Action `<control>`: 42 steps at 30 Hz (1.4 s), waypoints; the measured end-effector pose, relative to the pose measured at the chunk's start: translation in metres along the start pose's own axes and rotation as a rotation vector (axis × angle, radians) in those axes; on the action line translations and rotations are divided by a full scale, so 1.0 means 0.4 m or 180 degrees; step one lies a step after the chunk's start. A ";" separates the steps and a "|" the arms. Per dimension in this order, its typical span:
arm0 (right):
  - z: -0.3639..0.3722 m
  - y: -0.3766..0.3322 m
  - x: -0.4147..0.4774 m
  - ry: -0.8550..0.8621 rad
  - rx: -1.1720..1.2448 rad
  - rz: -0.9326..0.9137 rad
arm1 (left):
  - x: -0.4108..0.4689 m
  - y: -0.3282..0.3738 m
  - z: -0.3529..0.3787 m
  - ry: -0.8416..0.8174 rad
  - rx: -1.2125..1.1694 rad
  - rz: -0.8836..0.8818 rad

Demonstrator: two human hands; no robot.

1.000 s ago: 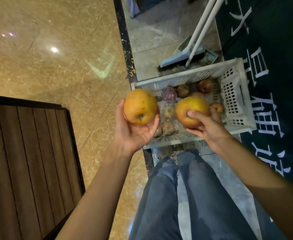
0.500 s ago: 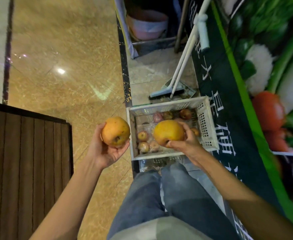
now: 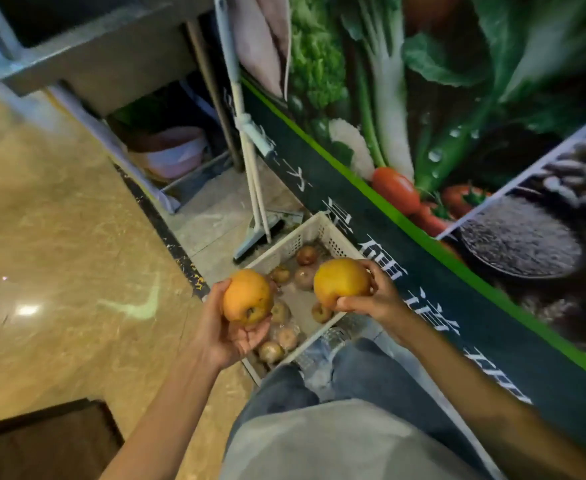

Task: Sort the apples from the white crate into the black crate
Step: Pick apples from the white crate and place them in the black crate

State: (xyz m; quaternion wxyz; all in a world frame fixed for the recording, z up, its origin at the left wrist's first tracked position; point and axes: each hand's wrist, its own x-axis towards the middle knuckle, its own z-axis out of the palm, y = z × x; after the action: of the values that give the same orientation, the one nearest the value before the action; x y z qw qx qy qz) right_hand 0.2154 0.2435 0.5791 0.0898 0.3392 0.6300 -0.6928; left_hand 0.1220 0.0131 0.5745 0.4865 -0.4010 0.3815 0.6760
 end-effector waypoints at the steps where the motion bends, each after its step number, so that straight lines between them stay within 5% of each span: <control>1: -0.001 0.017 -0.029 0.0183 0.0248 0.0023 | -0.001 0.005 0.009 -0.0060 0.0252 -0.0086; 10: 0.001 0.259 -0.361 0.1883 0.1704 0.0073 | 0.009 -0.087 0.108 -0.0200 0.2058 -0.0852; 19: -0.033 0.530 -0.717 0.3406 0.2803 0.0073 | 0.034 -0.510 0.294 -0.0609 0.3698 -0.1544; 28: -0.068 0.744 -0.979 0.4267 0.3397 0.0228 | 0.009 -0.959 0.326 -0.0822 0.4499 -0.2003; 42: -0.409 0.909 -1.081 0.4989 0.4534 0.0092 | 0.122 -1.273 0.595 -0.0168 0.5127 -0.1941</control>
State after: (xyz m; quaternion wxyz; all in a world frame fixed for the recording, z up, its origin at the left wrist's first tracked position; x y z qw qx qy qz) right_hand 0.8004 0.1963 0.5400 -0.5531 0.6732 -0.0439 -0.4888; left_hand 0.5621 0.3657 0.5579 0.7917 -0.0027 0.6090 0.0482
